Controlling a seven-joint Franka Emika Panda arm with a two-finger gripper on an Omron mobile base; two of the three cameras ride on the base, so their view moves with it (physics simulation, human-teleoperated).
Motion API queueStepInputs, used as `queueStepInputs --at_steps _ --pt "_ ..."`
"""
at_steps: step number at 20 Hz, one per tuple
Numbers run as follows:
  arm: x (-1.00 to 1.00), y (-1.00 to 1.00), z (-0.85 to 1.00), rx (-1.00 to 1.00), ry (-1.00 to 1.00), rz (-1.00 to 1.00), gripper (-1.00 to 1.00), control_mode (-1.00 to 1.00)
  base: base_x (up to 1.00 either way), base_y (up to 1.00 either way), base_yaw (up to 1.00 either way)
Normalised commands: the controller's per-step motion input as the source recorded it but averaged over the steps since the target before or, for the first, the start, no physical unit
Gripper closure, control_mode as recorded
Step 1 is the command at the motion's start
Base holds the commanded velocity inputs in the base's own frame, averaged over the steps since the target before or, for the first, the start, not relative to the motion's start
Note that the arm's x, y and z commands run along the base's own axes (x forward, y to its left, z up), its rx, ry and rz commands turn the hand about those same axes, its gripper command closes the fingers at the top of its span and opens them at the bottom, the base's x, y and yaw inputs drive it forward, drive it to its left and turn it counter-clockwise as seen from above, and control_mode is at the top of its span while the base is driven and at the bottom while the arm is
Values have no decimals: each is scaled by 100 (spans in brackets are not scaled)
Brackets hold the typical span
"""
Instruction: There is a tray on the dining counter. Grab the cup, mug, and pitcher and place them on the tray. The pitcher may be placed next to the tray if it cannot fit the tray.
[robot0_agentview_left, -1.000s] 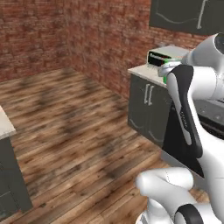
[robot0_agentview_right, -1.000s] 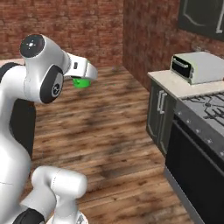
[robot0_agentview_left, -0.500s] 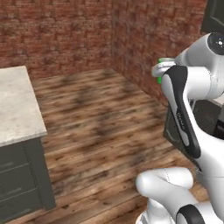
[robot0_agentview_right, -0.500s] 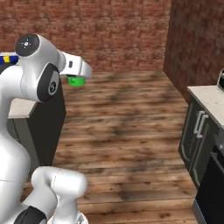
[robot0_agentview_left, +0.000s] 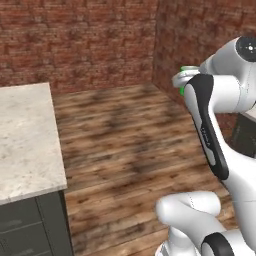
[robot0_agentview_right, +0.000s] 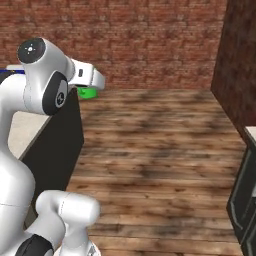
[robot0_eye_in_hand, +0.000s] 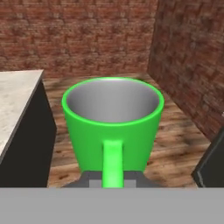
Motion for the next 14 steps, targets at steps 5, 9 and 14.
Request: queueStepInputs --at_steps 5,9,14 --pt "0 0 0 0 0 0 100 100 100 -23 29" --pt "0 0 0 0 0 0 100 100 100 -36 29" --pt "0 0 0 0 0 0 100 100 100 -43 28"
